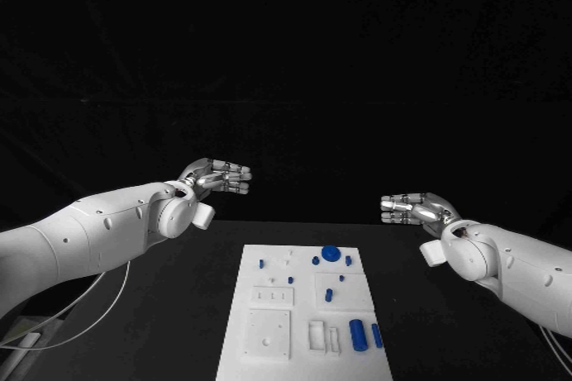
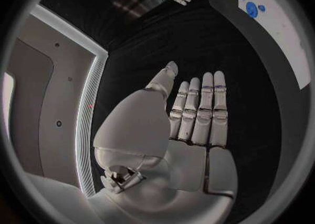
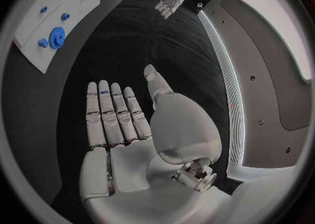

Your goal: Assemble the parts on the task board

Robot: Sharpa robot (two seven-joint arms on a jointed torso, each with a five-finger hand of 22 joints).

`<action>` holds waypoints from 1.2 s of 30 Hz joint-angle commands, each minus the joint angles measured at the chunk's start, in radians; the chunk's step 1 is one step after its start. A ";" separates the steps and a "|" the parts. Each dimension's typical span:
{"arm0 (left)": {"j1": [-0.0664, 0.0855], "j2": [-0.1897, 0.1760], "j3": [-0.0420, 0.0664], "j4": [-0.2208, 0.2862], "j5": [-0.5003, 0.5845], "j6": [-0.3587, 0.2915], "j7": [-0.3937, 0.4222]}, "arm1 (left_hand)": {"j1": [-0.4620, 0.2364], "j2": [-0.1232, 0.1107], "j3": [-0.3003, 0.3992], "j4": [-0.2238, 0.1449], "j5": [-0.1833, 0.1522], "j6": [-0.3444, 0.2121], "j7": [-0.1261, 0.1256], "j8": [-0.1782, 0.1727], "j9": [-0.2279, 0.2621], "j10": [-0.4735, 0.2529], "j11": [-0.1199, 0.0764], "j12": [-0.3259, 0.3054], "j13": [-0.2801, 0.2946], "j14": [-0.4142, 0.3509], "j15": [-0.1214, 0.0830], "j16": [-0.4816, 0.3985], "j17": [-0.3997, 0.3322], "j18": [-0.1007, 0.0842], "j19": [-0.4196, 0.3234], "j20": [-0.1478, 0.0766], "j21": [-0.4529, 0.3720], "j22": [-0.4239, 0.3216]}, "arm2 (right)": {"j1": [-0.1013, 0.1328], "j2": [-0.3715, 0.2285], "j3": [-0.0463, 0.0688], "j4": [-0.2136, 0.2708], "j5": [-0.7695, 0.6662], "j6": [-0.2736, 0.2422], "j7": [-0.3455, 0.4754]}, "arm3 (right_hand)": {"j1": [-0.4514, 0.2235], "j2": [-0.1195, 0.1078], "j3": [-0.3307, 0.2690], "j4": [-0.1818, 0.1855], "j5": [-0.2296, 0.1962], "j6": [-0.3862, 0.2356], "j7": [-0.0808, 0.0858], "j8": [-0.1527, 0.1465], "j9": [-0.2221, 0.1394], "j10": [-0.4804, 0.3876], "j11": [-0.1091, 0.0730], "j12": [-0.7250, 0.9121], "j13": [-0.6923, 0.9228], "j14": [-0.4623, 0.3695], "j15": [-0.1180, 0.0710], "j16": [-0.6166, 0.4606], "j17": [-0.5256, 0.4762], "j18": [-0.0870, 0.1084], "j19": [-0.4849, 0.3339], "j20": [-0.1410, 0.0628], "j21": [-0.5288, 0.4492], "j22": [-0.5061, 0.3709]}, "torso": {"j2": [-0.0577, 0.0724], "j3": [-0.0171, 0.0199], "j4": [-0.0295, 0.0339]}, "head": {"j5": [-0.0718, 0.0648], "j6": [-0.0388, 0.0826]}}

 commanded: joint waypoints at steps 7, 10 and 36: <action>0.001 0.002 0.001 0.000 0.005 0.007 0.014 | -0.001 0.009 -0.002 -0.006 -0.004 -0.002 0.004 -0.004 0.000 -0.007 -0.002 -0.003 0.001 0.003 -0.002 -0.004 -0.001 0.010 0.000 0.003 0.006 -0.001 | 0.000 0.000 0.001 0.001 0.003 0.003 0.011 | 0.001 0.013 -0.002 -0.005 0.002 0.004 0.002 0.002 -0.001 0.001 0.003 -0.005 0.000 -0.002 -0.001 0.000 -0.001 0.013 -0.001 0.000 -0.003 0.000 | 0.000 0.0000 -0.0004 | -0.001 -0.001; 0.001 0.002 0.001 0.000 0.005 0.007 0.014 | -0.001 0.009 -0.002 -0.006 -0.004 -0.002 0.004 -0.004 0.000 -0.007 -0.002 -0.003 0.001 0.003 -0.002 -0.004 -0.001 0.010 0.000 0.003 0.006 -0.001 | 0.000 -0.001 0.001 0.001 0.003 0.003 0.011 | 0.001 0.013 -0.002 -0.005 0.002 0.004 0.002 0.002 -0.001 0.001 0.003 -0.005 0.000 -0.002 -0.001 0.000 -0.001 0.013 -0.001 0.000 -0.003 0.000 | 0.000 -0.0001 -0.0005 | 0.000 -0.001; -0.137 -0.048 0.075 0.277 0.045 -0.318 0.099 | -1.386 0.014 -0.061 0.118 -0.165 -1.007 -0.141 -0.073 -0.068 -1.099 -0.136 -0.067 -0.058 -1.145 -0.120 -0.093 -0.067 -0.069 -0.992 -0.098 -0.261 -0.081 | -0.025 -0.063 -0.034 0.317 0.138 -0.319 0.106 | -1.281 -0.041 0.021 0.204 -0.201 -0.895 -0.160 -0.058 -0.061 -0.985 -0.173 -0.065 -0.058 -1.011 -0.177 -0.060 -0.061 -0.084 -0.872 -0.181 -0.081 -0.067 | -0.006 0.0077 0.0231 | -0.072 -0.019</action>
